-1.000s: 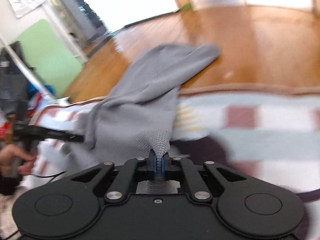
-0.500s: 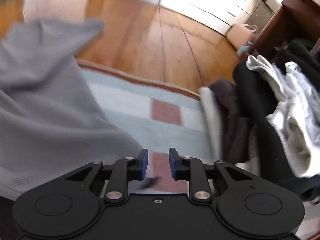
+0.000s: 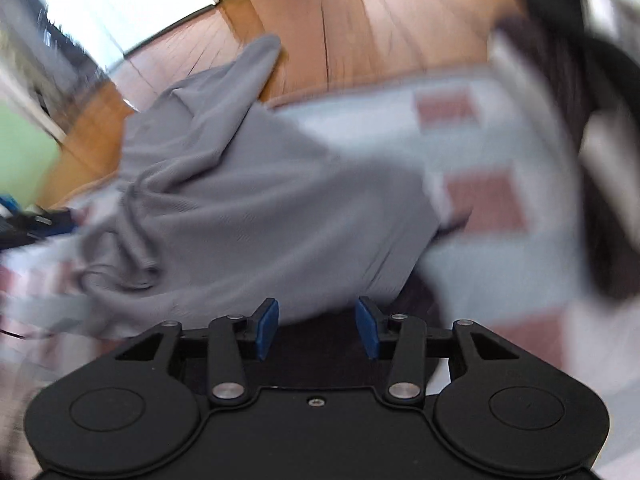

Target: Fold clothes

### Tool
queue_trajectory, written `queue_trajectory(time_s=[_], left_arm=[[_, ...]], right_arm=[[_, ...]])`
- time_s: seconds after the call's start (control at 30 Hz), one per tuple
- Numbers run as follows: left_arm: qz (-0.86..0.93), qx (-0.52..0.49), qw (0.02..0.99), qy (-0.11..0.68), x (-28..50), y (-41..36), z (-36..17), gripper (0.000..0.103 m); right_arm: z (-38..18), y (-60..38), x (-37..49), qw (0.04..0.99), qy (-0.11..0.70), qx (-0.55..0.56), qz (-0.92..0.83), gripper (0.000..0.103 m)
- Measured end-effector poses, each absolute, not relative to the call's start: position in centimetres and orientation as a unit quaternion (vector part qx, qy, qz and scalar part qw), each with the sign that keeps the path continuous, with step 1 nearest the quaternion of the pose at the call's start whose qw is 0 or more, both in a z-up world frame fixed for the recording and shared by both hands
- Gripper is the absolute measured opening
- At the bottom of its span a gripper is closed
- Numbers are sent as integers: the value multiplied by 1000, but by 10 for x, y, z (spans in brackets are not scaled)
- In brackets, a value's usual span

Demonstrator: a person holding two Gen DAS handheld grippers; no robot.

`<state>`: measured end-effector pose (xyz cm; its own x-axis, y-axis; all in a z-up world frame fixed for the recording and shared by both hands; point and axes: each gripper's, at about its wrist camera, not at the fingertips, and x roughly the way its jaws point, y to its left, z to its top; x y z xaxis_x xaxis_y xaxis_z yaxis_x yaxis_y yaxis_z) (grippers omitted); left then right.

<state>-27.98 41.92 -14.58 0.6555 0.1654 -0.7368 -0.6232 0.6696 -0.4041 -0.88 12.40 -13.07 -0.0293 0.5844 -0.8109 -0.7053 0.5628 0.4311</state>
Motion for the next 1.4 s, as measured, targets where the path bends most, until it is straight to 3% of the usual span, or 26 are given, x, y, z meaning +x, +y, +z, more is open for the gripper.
queue_trajectory(time_s=[0.07,0.17,0.2,0.23,0.27,0.43,0.57,0.63,0.8,0.97,1.1,1.2,1.27,1.3,1.4], left_arm=[[242,-283,844,386,-253,416,-158,69],[234,-239,840,426,-228,413,-179,65],[232,-232,840,433,-226,412,-185,36],[237,-224,834,445,-225,412,-189,17],[248,-215,827,456,-227,412,-191,5],[306,-290,819,389,-290,428,-158,5],[316,-305,791,426,-311,435,-168,11],[316,-335,771,440,-310,443,-181,18],[356,-325,763,431,-318,450,-171,51],[390,-333,758,403,-335,456,-160,55],[411,-347,751,383,-342,463,-159,55],[417,-356,750,369,-348,471,-160,55],[399,-388,748,362,-352,477,-167,56],[392,-405,743,362,-354,480,-172,56],[401,-404,730,378,-352,478,-180,56]], right_arm=[[-149,120,-7,662,585,19,468,48],[-169,130,-13,638,603,68,474,48],[-173,136,-15,634,607,69,475,48],[-177,142,-17,630,610,69,475,48],[-178,146,-19,629,613,69,473,49],[-183,166,-22,630,619,67,465,52],[-183,163,-20,636,615,67,461,52],[-184,160,-19,638,615,76,456,52],[-182,158,-14,657,607,91,438,52],[-182,162,-6,676,587,92,437,53],[-184,173,1,682,573,110,442,64],[-180,184,-6,699,547,88,453,65],[-177,194,-12,713,526,43,461,17],[-174,199,-14,722,513,16,464,7],[-139,191,-25,773,436,-21,461,7]])
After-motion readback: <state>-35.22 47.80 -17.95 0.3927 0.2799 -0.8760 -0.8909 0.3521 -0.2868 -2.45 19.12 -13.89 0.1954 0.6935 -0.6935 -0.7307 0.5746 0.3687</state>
